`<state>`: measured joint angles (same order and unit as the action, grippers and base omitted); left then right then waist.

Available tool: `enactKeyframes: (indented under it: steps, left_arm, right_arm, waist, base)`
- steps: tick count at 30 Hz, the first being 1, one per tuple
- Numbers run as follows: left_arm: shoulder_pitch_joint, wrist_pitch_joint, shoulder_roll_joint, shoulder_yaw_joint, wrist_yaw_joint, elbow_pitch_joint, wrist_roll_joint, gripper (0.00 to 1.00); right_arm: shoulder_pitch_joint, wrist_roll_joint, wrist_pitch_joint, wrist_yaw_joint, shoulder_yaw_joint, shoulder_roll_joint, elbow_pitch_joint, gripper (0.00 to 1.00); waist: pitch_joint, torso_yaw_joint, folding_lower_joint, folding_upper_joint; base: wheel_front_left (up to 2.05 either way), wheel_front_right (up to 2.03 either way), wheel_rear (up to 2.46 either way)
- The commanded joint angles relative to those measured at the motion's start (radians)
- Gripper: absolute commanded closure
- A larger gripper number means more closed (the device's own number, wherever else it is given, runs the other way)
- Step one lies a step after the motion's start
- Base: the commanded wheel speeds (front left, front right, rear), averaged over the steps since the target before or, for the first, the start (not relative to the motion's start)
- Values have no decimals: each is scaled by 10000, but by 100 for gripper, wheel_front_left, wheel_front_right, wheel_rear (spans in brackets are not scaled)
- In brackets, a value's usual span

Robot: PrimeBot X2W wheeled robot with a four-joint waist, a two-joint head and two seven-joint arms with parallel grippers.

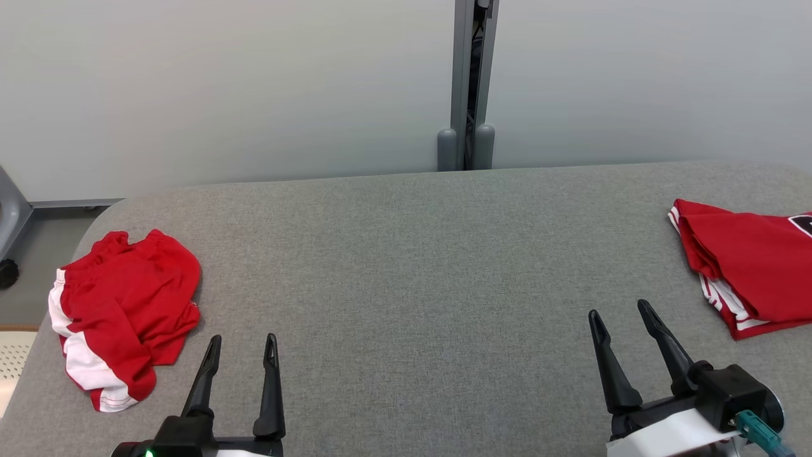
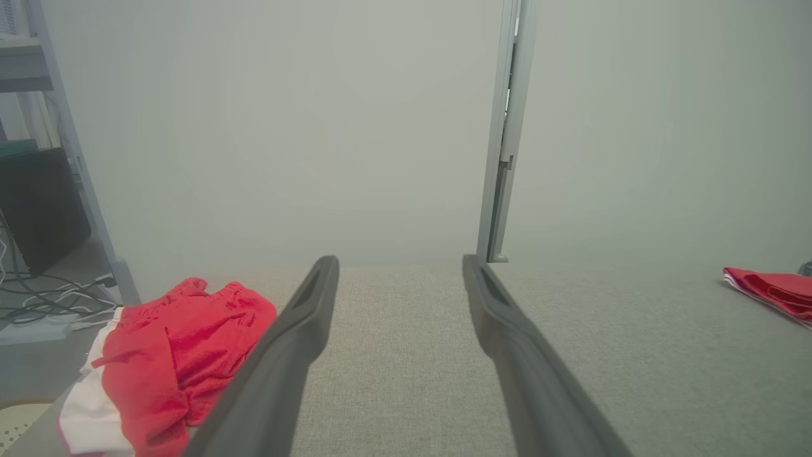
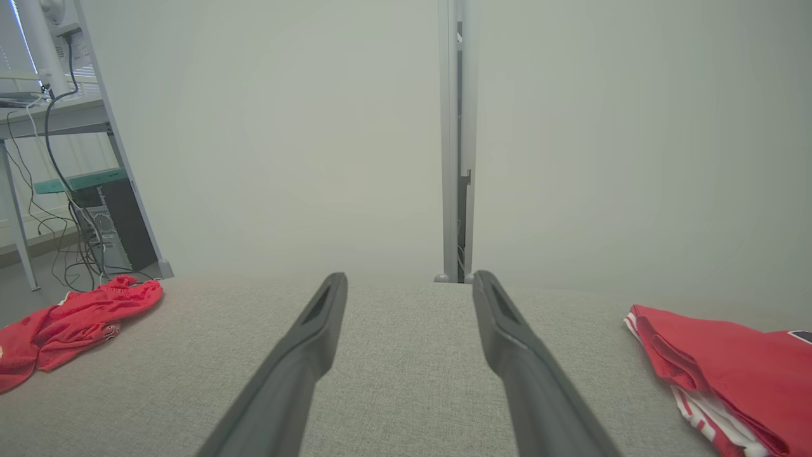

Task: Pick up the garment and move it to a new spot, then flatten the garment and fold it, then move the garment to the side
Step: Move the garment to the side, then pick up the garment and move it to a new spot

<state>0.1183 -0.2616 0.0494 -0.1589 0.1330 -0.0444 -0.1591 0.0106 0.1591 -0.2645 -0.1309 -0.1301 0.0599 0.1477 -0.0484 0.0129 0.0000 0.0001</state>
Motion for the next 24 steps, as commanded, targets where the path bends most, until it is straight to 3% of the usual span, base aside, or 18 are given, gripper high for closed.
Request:
enactKeyframes:
  steps: [1, 13, 24]
  left_arm:
    - [25, -38, 29, 2, 5, -36, -41, 0]
    - [-101, -38, 28, 3, -53, -138, -8, 0]
    - [-215, -38, 29, -12, 68, 71, 215, 0]
  right_arm:
    - [-130, 57, -3, 3, 28, -15, 33, 0]
    - [-163, 161, -3, 3, -82, -40, 13, 0]
    - [-125, 234, -3, 3, -452, -52, 100, 0]
  waist:
    - [-7, 15, 0, -1]
    - [17, 244, 0, -1]
    - [63, 1207, 0, -1]
  base:
    - [0, 0, 0]
    - [0, 0, 0]
    - [0, 0, 0]
